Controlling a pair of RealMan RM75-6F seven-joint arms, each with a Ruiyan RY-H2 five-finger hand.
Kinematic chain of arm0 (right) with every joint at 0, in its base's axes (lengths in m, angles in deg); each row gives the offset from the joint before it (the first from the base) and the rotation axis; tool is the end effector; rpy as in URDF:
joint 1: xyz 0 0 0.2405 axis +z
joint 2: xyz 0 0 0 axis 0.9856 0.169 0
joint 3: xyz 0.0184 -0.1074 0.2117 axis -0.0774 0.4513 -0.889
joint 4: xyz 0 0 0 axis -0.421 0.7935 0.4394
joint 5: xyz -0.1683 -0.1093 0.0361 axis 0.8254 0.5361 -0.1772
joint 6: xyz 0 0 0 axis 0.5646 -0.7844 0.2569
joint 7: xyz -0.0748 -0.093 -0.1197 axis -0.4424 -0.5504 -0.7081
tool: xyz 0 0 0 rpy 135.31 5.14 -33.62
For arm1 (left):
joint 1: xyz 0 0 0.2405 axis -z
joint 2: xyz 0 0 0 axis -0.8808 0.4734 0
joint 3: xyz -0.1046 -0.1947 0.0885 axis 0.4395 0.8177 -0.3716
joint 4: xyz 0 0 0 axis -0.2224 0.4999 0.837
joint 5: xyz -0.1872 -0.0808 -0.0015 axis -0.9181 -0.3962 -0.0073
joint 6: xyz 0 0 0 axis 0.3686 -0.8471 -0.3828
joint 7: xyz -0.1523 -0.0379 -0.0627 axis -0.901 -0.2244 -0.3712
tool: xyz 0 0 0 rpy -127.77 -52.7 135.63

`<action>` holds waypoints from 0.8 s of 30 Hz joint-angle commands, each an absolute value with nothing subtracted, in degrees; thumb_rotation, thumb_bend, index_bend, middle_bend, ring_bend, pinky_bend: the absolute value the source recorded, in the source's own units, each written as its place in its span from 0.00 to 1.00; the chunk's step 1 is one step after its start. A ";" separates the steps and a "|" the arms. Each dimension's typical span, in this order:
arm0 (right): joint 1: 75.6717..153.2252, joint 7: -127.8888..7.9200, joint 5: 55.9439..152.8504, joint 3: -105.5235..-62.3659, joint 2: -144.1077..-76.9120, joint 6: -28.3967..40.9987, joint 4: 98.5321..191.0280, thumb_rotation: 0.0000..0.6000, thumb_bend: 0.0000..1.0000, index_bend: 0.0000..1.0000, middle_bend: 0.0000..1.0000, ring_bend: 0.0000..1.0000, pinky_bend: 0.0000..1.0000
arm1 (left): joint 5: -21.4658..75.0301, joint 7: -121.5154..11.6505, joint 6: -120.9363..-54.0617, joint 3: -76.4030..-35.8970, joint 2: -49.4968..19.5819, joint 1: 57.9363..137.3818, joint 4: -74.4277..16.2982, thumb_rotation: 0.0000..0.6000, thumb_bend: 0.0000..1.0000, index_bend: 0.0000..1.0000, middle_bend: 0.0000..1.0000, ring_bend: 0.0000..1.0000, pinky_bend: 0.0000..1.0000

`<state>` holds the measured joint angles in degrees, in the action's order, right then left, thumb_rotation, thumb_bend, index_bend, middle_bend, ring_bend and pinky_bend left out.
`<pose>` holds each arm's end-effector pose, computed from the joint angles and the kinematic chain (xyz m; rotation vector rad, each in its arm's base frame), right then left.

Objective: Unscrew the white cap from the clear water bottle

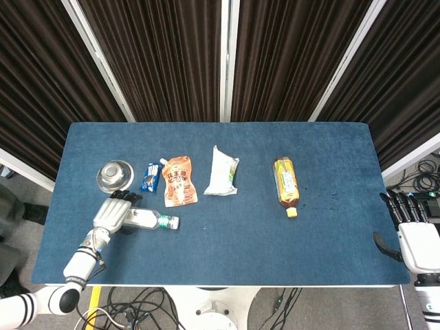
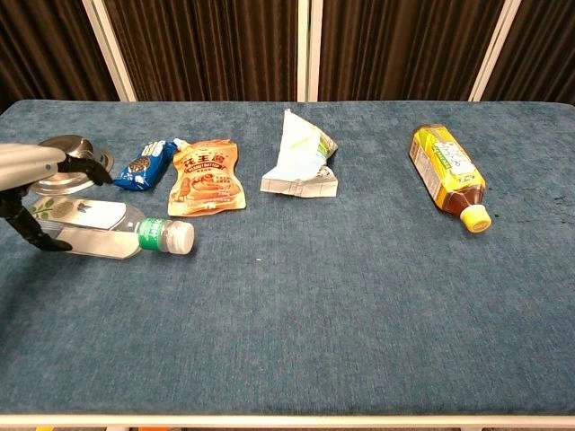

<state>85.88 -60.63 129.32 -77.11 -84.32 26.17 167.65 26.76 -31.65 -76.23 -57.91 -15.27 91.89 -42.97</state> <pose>-0.2775 -0.2089 0.1815 1.4349 -0.8706 0.9104 -0.2287 0.3077 -0.0068 -1.7928 -1.0746 -0.6296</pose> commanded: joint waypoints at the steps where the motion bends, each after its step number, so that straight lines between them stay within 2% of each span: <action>1: 85.99 -60.66 129.38 -77.17 -84.36 26.12 167.65 1.00 0.30 0.06 0.04 0.00 0.00 | 28.34 -35.50 -78.06 -58.48 -18.09 91.08 -39.32 1.00 0.15 0.32 0.28 0.18 0.23; 5: 86.17 -61.03 129.58 -77.24 -84.34 26.08 167.88 1.00 0.30 0.06 0.04 0.00 0.00 | 32.23 -40.40 -80.29 -58.52 -19.99 90.48 -35.86 1.00 0.15 0.41 0.36 0.26 0.32; 8: 86.29 -61.35 129.68 -77.22 -84.35 25.95 168.11 1.00 0.30 0.06 0.04 0.00 0.00 | 35.46 -45.66 -81.27 -58.56 -21.16 90.30 -33.34 1.00 0.16 0.51 0.44 0.35 0.44; 11: 86.67 -61.34 129.91 -77.14 -84.04 25.31 168.59 1.00 0.31 0.06 0.04 0.00 0.00 | 38.52 -53.68 -82.76 -58.20 -22.50 89.78 -31.16 1.00 0.19 0.62 0.55 0.47 0.54; 13: 87.53 -60.09 130.73 -76.97 -83.20 24.03 169.33 1.00 0.30 0.06 0.04 0.00 0.00 | 40.13 -60.20 -82.68 -58.02 -22.66 89.63 -30.76 1.00 0.20 0.64 0.59 0.50 0.59; 20: 94.54 -48.91 136.51 -77.29 -75.62 15.89 177.14 1.00 0.30 0.06 0.04 0.00 0.00 | 48.06 -82.52 -83.63 -58.18 -21.37 90.25 -35.16 1.00 0.21 0.66 0.60 0.50 0.59; 24: 100.05 -44.71 138.50 -78.52 -71.89 9.75 182.73 1.00 0.29 0.07 0.04 0.00 0.00 | 52.76 -89.46 -85.52 -58.85 -22.31 91.38 -36.51 1.00 0.21 0.65 0.59 0.50 0.58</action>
<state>96.38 -47.05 136.64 -77.62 -74.79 13.70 179.03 47.92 -83.49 -83.71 -58.36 -21.76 90.50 -34.69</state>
